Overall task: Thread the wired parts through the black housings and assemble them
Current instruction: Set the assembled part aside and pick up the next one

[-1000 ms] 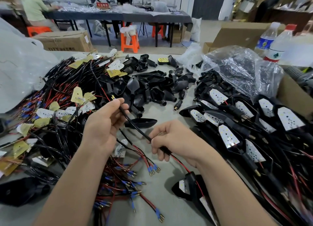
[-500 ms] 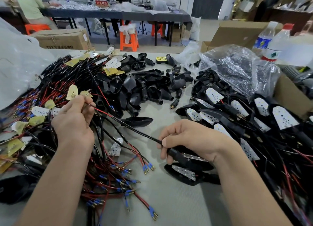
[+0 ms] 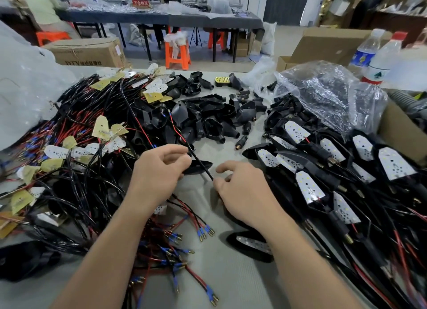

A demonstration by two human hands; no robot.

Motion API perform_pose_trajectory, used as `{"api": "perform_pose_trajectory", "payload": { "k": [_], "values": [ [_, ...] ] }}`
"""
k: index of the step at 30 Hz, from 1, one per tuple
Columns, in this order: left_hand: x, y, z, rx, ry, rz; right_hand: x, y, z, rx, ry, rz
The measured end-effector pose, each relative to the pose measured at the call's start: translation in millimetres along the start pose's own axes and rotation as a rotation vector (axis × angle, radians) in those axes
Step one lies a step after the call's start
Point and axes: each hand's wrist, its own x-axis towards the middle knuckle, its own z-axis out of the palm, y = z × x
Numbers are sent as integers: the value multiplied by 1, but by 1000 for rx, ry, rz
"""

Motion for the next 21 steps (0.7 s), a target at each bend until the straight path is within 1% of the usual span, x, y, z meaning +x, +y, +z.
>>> {"api": "perform_pose_trajectory", "payload": {
  "k": [2, 3, 5, 7, 8, 11, 13, 14, 16, 17, 18, 19, 21],
  "values": [
    [-5, 2, 5, 145, 42, 119, -1, -3, -2, 28, -60, -8],
    [-7, 3, 7, 180, 59, 152, -3, -4, -3, 99, -78, -5],
    [-8, 4, 9, 216, 87, 165, -4, -8, -5, 317, -98, 40],
    [-8, 5, 9, 187, 113, 114, -6, -13, -6, 470, -156, 58],
    [-7, 4, 9, 114, 125, 69, -7, -14, -6, 479, -200, 46],
    [0, 3, 7, -233, 186, -100, -10, -14, -5, 354, -316, -17],
    [11, 4, 3, -392, 210, -180, -11, -15, -3, 309, -392, -69],
    [16, 6, 0, -442, 200, -213, -12, -15, -3, 279, -402, -90],
    [19, 8, -6, -510, 140, -245, -12, -16, -4, 308, -387, -70],
    [18, 8, -8, -532, 101, -243, -10, -16, -6, 395, -372, -29],
    [17, 8, -9, -537, 62, -238, -8, -16, -8, 473, -320, 22],
    [16, 10, -10, -531, 31, -234, -3, -15, -11, 493, -224, 54],
    [19, 15, -13, -514, 2, -235, 13, -13, -20, 307, 42, 28]
  ]
}}
